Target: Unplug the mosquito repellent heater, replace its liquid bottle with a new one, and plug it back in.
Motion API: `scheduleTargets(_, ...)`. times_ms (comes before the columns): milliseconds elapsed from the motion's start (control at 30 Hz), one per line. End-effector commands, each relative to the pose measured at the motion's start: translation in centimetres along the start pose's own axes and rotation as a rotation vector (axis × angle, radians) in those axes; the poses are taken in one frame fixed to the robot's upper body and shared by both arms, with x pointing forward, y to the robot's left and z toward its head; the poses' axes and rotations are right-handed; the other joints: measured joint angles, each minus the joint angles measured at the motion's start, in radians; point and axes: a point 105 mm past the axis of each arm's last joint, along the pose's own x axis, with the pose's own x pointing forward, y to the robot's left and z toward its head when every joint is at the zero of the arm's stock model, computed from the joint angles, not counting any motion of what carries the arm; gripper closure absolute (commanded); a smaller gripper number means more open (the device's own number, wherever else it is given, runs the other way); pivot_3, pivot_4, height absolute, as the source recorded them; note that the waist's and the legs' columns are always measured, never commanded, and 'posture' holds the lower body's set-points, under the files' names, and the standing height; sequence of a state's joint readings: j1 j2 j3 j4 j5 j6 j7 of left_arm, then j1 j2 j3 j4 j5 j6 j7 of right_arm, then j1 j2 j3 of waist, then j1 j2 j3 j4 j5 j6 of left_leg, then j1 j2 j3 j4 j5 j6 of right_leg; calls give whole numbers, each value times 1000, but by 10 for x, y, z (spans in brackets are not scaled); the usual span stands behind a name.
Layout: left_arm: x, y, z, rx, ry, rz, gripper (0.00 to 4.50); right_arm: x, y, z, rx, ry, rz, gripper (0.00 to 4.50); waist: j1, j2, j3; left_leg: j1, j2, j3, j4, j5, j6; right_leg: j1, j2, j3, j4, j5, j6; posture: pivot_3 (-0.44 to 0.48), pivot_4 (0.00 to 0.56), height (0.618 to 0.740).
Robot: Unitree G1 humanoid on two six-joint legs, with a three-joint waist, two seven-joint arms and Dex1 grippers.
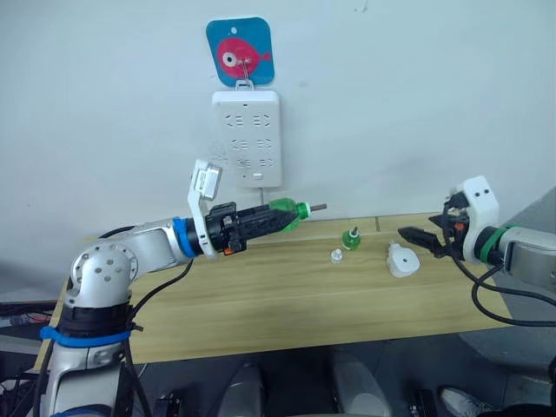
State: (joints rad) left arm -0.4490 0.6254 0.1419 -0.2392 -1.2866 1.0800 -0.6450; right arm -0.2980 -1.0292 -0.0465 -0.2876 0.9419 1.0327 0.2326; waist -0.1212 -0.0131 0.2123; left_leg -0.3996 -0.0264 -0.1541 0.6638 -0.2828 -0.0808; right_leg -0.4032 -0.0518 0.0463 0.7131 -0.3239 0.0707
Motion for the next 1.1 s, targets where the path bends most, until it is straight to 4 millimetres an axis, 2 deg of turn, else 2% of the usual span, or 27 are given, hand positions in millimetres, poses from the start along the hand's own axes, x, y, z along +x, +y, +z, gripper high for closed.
scheduleTargets(33, -3, -5, 0, 84, 25, -2, 2200, 4, -10, -8, -108, 92, -75, 0, 7, 0, 0, 0, 0, 0, 0, 0, 0, 0, 0, 0, 0, 0, 0, -97, 206, 740)
scheduleTargets(233, -11, 2, -13, 135, 97, 35, 2200, 27, -19, -13, -148, 176, -143, 0, 12, 0, 2, 0, 0, 1, 0, -1, 2, 0, 0, 0, 0, 0, 0, -87, 229, 740)
scheduleTargets(333, -12, 2, -17, 145, 113, 37, 2200, 36, -20, -15, -111, 241, -146, 0, 16, 0, 3, 0, 1, 0, -1, -1, 2, 0, 0, 0, 0, 0, 0, -81, 237, 740)
scheduleTargets(567, -11, 3, -22, 159, 121, 42, 2200, 49, -19, -21, -51, 367, -130, 0, 28, 0, 7, 0, 0, 0, -1, -1, 2, 0, 0, 0, -1, 0, 0, -64, 244, 740)
scheduleTargets(700, -10, 3, -24, 162, 118, 41, 2200, 51, -18, -31, -35, 433, -124, 0, 35, 0, 9, 0, 0, 0, -1, -2, 3, 0, -1, -1, -1, 0, 0, -55, 245, 740)
scheduleTargets(1100, -9, 3, -25, 171, 119, 37, 2200, 72, -21, -43, 14, 461, -189, 0, 36, 0, 9, 0, 0, -1, -1, -2, 3, 0, -1, -1, -1, 0, 0, -36, 249, 740)
